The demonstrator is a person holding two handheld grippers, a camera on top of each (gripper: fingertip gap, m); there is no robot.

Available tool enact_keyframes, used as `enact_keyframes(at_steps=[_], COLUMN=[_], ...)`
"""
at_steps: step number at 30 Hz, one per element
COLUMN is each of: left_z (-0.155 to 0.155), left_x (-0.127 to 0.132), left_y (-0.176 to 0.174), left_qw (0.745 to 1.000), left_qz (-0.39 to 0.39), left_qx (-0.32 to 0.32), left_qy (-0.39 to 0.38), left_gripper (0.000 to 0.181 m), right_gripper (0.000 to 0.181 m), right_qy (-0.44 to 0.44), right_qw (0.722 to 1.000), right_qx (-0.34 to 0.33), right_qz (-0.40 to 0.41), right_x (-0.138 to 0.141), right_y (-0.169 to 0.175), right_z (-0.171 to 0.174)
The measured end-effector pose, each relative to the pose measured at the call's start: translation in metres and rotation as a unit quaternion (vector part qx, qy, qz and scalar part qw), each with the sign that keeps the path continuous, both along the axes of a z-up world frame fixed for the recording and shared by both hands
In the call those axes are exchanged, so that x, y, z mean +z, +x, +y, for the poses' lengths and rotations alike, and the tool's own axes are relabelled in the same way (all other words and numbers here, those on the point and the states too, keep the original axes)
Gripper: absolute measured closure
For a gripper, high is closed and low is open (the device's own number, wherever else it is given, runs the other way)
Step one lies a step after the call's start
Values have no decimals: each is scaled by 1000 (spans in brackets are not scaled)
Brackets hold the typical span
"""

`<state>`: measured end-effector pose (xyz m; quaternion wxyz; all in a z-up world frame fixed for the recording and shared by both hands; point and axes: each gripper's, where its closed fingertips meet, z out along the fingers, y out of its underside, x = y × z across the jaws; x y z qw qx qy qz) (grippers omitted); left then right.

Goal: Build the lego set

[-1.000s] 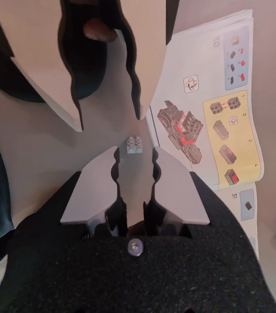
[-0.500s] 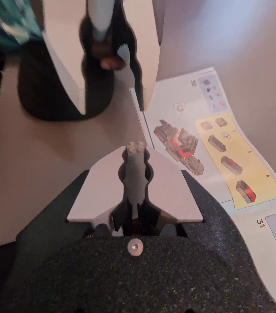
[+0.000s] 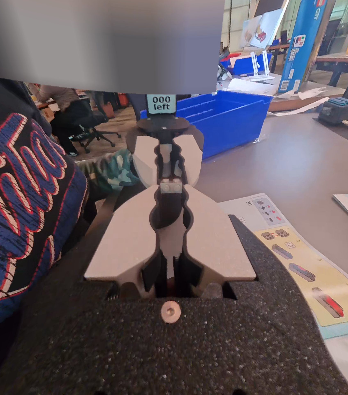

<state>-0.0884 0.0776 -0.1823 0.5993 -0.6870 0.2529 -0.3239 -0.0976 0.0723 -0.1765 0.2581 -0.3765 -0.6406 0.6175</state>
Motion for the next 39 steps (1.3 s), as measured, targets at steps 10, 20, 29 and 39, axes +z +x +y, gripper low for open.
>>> enact_keyframes(at_steps=[10, 20, 29, 39], left_z=[-5, -12, -12, -4], left_x=[1, -18, -17, 11], left_y=[7, 4, 7, 9], left_qw=[1000, 998, 997, 1000], left_qz=[-8, 38, 57, -19], left_qx=[-21, -28, -31, -5], left_qy=[10, -31, -38, 11], left_gripper=[165, 165, 165, 152], right_gripper=[164, 158, 164, 165], right_qy=[-17, 18, 20, -46], right_qw=[1000, 999, 999, 997], right_qx=[10, 29, 25, 7], right_qz=[3, -24, -10, 58], right_x=[-1, -10, -14, 7], right_y=[5, 16, 15, 17], right_z=[-4, -3, -3, 0])
